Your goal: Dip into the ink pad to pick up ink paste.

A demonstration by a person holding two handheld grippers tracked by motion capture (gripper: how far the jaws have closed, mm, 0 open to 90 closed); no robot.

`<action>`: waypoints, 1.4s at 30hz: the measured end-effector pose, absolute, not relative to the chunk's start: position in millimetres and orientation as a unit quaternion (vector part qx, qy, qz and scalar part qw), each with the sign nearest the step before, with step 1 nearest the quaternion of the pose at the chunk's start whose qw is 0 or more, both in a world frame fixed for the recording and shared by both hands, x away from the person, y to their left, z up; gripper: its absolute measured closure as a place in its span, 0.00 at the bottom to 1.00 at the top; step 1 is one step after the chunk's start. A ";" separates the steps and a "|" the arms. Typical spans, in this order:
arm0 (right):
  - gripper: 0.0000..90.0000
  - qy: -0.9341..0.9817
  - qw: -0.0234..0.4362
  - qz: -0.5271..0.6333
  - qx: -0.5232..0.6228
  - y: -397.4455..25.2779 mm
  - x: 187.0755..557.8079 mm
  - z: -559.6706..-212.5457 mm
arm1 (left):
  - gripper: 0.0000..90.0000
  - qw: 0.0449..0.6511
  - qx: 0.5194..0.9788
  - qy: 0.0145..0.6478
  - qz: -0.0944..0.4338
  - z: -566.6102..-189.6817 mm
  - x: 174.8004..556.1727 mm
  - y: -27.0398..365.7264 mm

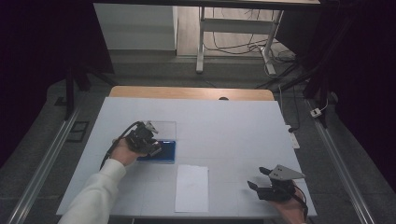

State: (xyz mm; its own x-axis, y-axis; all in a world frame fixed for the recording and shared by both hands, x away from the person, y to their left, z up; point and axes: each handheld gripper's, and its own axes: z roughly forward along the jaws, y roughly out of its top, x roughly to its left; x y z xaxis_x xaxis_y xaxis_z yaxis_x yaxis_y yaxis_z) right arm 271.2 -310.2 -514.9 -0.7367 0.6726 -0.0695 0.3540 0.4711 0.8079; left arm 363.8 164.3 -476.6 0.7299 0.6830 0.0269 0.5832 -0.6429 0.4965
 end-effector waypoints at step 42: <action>0.30 0.838 0.194 0.407 0.308 -311.6 271.2 -515.0 | 0.78 0.254 0.899 0.340 0.109 -442.7 358.2 166.5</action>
